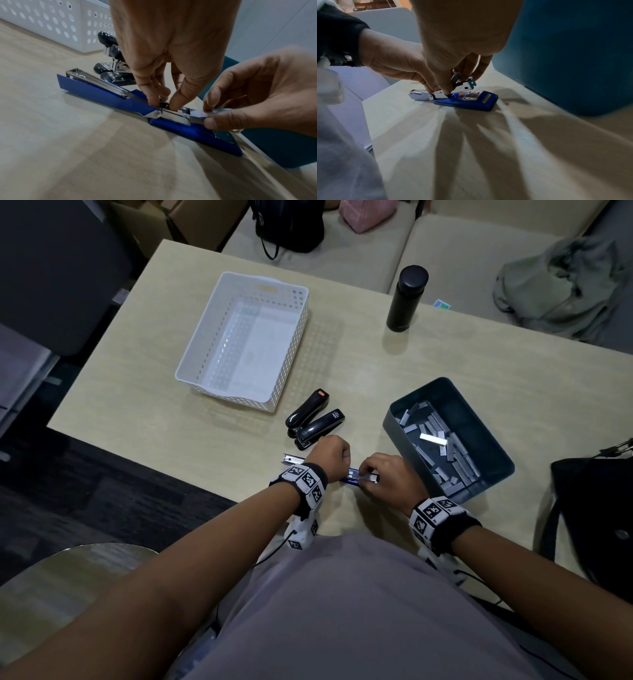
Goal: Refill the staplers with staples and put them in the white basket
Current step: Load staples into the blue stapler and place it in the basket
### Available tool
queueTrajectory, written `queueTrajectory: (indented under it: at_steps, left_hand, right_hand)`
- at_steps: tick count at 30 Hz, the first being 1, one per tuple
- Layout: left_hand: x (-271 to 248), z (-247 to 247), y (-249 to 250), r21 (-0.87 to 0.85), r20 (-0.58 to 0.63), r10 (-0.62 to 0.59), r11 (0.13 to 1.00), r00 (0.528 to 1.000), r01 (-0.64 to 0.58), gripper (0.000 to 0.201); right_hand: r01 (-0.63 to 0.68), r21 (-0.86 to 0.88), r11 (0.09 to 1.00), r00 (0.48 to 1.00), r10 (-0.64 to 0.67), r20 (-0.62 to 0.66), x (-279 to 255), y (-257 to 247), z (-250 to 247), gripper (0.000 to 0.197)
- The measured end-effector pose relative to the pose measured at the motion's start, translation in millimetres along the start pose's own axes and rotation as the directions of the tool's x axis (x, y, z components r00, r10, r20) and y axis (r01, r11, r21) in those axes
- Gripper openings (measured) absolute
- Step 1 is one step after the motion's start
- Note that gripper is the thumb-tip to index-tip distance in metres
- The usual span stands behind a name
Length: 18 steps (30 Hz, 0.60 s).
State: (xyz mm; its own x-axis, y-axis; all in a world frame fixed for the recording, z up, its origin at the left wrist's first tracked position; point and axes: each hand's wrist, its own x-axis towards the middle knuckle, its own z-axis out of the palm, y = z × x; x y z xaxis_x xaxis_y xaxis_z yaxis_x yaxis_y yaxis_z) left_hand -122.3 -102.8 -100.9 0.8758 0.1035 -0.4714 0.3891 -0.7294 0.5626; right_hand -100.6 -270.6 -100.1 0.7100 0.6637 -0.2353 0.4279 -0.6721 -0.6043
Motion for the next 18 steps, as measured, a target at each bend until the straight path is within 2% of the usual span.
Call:
queueTrajectory:
  at_steps: [6,18]
  left_hand:
    - [0.5,0.7,0.1,0.004,-0.001,0.002,1.000,1.000,-0.002,0.015]
    - [4.1,0.2,-2.6,0.030,0.030,0.004,1.000,1.000,-0.005,0.012]
  right_hand:
    - [-0.016,-0.008,1.000,0.999,0.017,0.041,2.2,0.1,-1.9,0.009]
    - [-0.084,0.092,0.992,0.994,0.076,0.082,-1.6,12.1,-8.7,0.034]
